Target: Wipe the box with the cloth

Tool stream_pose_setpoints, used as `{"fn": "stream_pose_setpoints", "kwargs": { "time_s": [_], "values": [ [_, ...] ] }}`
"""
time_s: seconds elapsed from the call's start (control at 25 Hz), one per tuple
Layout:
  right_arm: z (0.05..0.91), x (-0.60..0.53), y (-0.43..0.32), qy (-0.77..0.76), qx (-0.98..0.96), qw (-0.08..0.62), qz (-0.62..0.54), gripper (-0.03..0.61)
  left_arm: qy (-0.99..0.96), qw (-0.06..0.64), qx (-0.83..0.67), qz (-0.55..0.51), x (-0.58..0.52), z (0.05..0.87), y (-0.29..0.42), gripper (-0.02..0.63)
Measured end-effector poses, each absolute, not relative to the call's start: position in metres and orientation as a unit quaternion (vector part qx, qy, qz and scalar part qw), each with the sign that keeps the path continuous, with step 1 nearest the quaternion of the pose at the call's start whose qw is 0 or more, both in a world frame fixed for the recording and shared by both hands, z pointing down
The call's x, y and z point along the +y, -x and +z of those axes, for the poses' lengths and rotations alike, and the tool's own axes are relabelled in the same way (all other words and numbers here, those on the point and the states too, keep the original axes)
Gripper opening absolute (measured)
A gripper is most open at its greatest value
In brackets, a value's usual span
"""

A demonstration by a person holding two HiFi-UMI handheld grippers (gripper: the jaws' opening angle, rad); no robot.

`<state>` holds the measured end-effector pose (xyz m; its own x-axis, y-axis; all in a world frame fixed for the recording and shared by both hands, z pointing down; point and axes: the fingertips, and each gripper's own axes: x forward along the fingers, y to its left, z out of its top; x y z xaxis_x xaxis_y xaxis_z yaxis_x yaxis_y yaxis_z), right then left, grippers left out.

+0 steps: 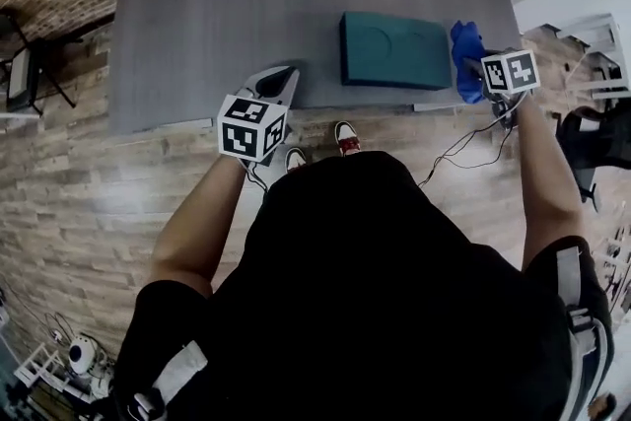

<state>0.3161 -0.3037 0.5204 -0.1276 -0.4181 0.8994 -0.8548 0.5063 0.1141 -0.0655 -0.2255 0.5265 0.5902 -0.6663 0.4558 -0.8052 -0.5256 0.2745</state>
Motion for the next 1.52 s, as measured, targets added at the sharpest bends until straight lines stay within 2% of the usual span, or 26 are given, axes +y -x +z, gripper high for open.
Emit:
{"fn": "stream_pose_setpoints", "kwargs": {
  "time_s": [0.16, 0.36, 0.48, 0.6, 0.72, 0.8, 0.92, 1.12, 1.4, 1.52],
  "values": [
    [0.525, -0.343, -0.247, -0.428, -0.717, 0.504, 0.219, 0.146, -0.83, 0.244, -0.484, 0.132, -0.215, 0.523, 0.113, 0.011],
    [0.526, -0.354, -0.106, -0.352, -0.771, 0.502, 0.171, 0.146, -0.789, 0.276, -0.54, 0.103, -0.183, 0.529, 0.161, 0.011],
    [0.525, -0.327, -0.012, -0.284, -0.813, 0.488, 0.14, 0.146, -0.772, 0.286, -0.56, 0.095, -0.165, 0.535, 0.181, 0.011],
    [0.53, -0.262, 0.07, -0.173, -0.854, 0.464, 0.16, 0.146, -0.762, 0.297, -0.568, 0.089, -0.152, 0.539, 0.193, 0.011],
    [0.523, -0.218, 0.118, -0.103, -0.879, 0.435, 0.164, 0.146, -0.769, 0.29, -0.561, 0.096, -0.154, 0.537, 0.199, 0.011],
    [0.514, -0.223, 0.125, -0.11, -0.888, 0.415, 0.164, 0.146, -0.774, 0.284, -0.557, 0.1, -0.16, 0.534, 0.204, 0.01],
    [0.509, -0.26, 0.083, -0.178, -0.88, 0.399, 0.185, 0.146, -0.779, 0.283, -0.55, 0.103, -0.172, 0.532, 0.193, 0.011],
    [0.518, -0.315, -0.052, -0.308, -0.83, 0.396, 0.243, 0.15, -0.805, 0.282, -0.511, 0.109, -0.206, 0.524, 0.147, 0.011],
    [0.52, -0.313, -0.239, -0.449, -0.751, 0.385, 0.294, 0.155, -0.852, 0.278, -0.424, 0.13, -0.244, 0.524, 0.046, 0.011],
    [0.519, -0.297, -0.33, -0.519, -0.682, 0.428, 0.287, 0.15, -0.866, 0.277, -0.397, 0.122, -0.255, 0.518, 0.007, 0.011]
  ]
}}
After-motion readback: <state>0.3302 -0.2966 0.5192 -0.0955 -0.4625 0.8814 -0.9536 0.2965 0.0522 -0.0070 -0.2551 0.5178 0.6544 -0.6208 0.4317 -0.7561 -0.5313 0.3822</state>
